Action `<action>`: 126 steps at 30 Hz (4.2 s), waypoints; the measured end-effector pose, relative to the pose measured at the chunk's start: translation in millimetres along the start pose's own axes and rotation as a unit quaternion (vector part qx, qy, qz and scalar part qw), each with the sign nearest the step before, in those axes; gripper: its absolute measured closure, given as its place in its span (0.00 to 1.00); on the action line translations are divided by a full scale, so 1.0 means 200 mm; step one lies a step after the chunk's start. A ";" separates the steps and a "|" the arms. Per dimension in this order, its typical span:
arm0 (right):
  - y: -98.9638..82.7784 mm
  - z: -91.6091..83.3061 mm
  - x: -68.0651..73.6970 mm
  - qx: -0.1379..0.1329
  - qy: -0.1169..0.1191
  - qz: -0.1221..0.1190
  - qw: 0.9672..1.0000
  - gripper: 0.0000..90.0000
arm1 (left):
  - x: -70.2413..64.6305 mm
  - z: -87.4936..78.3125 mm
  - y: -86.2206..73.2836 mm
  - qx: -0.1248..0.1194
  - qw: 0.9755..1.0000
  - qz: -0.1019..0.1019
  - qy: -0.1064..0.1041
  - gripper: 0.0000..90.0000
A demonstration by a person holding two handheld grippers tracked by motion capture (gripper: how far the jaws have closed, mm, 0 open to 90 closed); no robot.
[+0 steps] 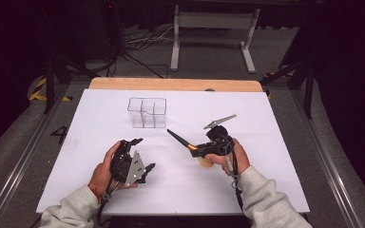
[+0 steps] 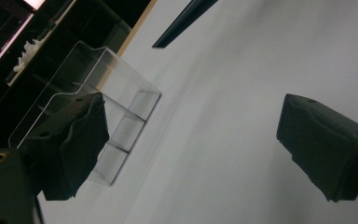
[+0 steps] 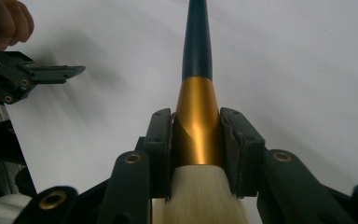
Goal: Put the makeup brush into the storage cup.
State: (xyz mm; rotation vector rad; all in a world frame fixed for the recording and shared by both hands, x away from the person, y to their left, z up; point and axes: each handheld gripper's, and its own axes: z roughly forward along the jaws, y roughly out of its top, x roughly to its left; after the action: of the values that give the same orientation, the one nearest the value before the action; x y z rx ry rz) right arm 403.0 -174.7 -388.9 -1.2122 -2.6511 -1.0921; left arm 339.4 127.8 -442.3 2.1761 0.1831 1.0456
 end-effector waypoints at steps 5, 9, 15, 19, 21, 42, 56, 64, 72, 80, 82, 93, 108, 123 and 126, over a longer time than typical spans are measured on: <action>0.03 0.05 0.05 0.002 0.008 -0.011 1.000 0.74 | -0.04 0.04 0.04 0.002 1.000 0.025 0.004 0.14; 0.05 0.08 0.09 0.004 0.015 -0.019 1.000 0.74 | -0.07 0.07 0.07 0.004 0.999 0.048 0.016 0.18; 0.08 0.14 0.16 0.009 0.029 -0.031 0.999 0.74 | -0.11 0.10 0.12 0.011 0.995 0.086 0.043 0.27; 0.09 0.16 0.18 0.007 0.032 -0.032 0.999 0.74 | -0.13 0.12 0.13 0.013 0.994 0.098 0.041 0.31; 0.09 0.17 0.19 0.008 0.037 -0.033 0.999 0.74 | -0.14 0.13 0.14 0.017 0.994 0.102 0.044 0.34; 0.13 0.26 0.25 0.026 0.037 -0.043 0.998 0.74 | -0.24 0.18 0.18 0.070 0.971 0.216 0.077 0.77; 0.14 0.11 0.18 -0.048 0.038 -0.027 0.998 0.56 | -0.19 0.16 0.16 0.070 0.980 0.182 0.041 0.78; 0.09 -0.08 0.17 -0.127 -0.040 -0.074 0.988 0.48 | -0.15 0.15 0.14 0.068 0.986 0.149 0.027 0.78; -0.04 -0.17 0.16 -0.168 -0.103 -0.133 0.971 0.39 | -0.10 0.13 0.12 0.066 0.993 0.096 0.010 0.78; -0.15 -0.23 0.11 -0.203 -0.151 -0.156 0.955 0.26 | -0.05 0.11 0.11 0.061 0.996 0.065 0.003 0.78; -0.18 -0.25 0.09 -0.206 -0.158 -0.159 0.953 0.22 | -0.04 0.11 0.11 0.062 0.996 0.061 -0.003 0.78; -0.37 -0.28 0.02 -0.242 -0.197 -0.142 0.939 0.09 | 0.02 0.08 0.09 0.034 0.999 -0.013 -0.029 0.78; -0.54 -0.31 -0.03 -0.256 -0.267 -0.170 0.914 0.08 | 0.15 0.01 0.04 -0.023 0.989 -0.137 -0.047 0.78; -0.67 -0.37 -0.13 -0.263 -0.305 -0.160 0.901 0.08 | 0.30 -0.05 -0.02 -0.081 0.964 -0.247 -0.050 0.78; -0.68 -0.39 -0.14 -0.266 -0.305 -0.158 0.901 0.08 | 0.31 -0.05 -0.03 -0.088 0.960 -0.261 -0.051 0.78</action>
State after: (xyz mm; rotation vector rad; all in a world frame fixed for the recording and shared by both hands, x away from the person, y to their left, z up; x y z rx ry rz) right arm 311.6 -300.7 -418.3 -1.4253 -3.2176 -1.8550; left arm 374.8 163.1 -402.6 1.8650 0.5599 0.6227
